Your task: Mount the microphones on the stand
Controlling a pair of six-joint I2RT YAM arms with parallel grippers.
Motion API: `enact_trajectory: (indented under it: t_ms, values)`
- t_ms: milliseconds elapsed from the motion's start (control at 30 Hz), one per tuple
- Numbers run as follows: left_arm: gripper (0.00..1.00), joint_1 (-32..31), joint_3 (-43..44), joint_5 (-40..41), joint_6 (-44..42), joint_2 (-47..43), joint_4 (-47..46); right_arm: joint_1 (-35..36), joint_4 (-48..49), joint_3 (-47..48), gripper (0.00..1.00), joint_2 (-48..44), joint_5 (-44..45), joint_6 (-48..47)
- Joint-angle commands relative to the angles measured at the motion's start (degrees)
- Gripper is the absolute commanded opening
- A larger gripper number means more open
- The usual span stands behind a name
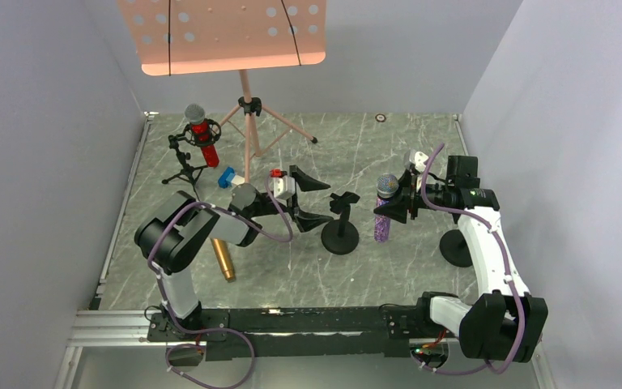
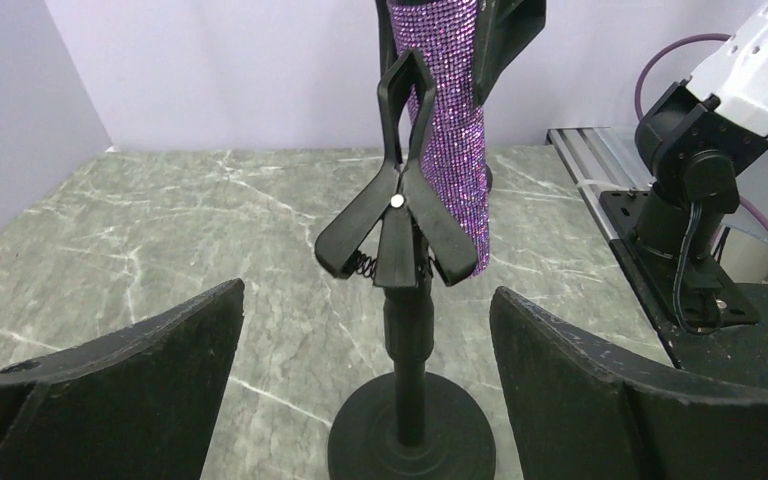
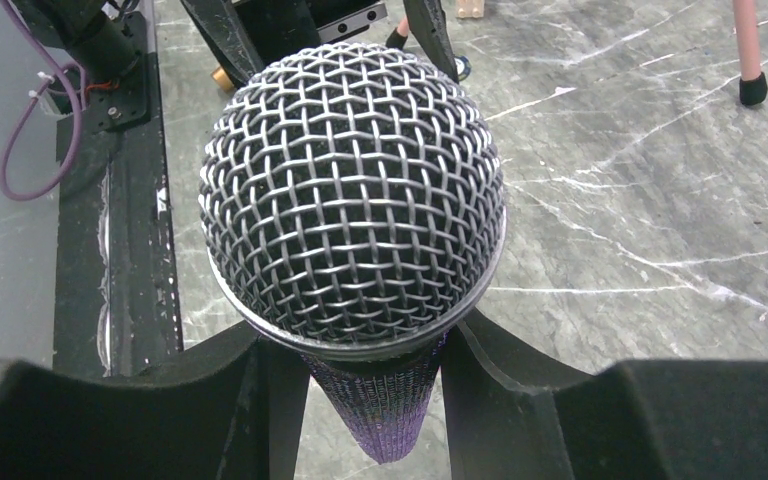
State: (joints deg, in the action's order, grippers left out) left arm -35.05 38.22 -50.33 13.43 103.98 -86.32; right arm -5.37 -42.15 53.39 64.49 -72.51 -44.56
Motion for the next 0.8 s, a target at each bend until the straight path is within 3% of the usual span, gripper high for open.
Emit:
enact_trajectory:
  t_ms: [0, 400, 767]
  values:
    - [0.96, -1.16, 2.31, -2.18, 1.26, 0.35, -8.33, -0.35, 1.46, 0.84, 0.06, -0.76, -3.61, -1.29]
    - [0.91, -3.58, 5.24, -2.66, 2.02, 1.75, -8.69, -0.8, 1.57, 0.75, 0.06, -0.93, -3.87, -1.02]
    - [0.6, -3.5, 6.47, -3.52, 2.05, 1.56, -4.02, -1.03, 1.21, 0.85, 0.06, -1.11, -4.13, -1.23]
